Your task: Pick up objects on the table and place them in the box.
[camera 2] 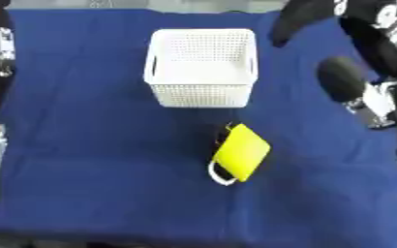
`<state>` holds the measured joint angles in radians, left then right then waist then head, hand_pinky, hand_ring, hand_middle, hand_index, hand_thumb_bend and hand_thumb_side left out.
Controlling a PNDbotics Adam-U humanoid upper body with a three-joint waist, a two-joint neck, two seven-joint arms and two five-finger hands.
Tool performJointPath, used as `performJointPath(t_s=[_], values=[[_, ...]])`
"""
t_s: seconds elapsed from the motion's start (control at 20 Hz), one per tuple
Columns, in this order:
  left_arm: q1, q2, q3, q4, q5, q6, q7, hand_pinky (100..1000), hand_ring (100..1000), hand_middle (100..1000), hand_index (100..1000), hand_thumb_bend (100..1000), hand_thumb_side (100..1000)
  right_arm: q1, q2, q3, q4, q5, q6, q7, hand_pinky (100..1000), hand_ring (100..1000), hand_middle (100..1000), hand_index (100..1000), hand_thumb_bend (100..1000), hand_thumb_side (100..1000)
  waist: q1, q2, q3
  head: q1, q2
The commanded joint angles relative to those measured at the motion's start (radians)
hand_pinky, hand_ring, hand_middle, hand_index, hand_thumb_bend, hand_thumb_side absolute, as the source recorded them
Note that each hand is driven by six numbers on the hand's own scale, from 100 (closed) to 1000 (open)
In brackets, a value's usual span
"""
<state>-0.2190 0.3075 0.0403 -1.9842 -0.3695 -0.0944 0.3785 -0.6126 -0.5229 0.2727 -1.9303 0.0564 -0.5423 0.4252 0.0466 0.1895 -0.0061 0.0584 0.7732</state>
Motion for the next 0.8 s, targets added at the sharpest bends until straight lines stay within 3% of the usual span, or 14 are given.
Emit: performJointPath(t_s=[0.05, 0.35, 0.8], values=[[-0.009, 0.019, -0.001, -0.016, 0.008, -0.001, -0.006, 900, 751, 773, 824, 100, 707, -0.051, 0.003, 0.052, 0.049, 0.06, -0.066, 0.02, 579, 535, 584, 719, 272, 838, 0.002, -0.017, 0.002, -0.014, -0.003], [-0.008, 0.017, -0.001, -0.016, 0.01, -0.001, -0.007, 900, 751, 773, 824, 100, 706, -0.091, 0.051, 0.099, 0.143, 0.128, -0.147, 0.037, 585, 540, 592, 727, 270, 852, 0.007, -0.016, 0.006, -0.02, -0.003], [-0.005, 0.014, 0.0, -0.016, 0.011, -0.001, -0.005, 900, 751, 773, 824, 100, 706, -0.113, 0.099, 0.129, 0.194, 0.17, -0.188, 0.049, 588, 544, 598, 734, 264, 863, 0.008, -0.02, 0.007, -0.028, -0.003]])
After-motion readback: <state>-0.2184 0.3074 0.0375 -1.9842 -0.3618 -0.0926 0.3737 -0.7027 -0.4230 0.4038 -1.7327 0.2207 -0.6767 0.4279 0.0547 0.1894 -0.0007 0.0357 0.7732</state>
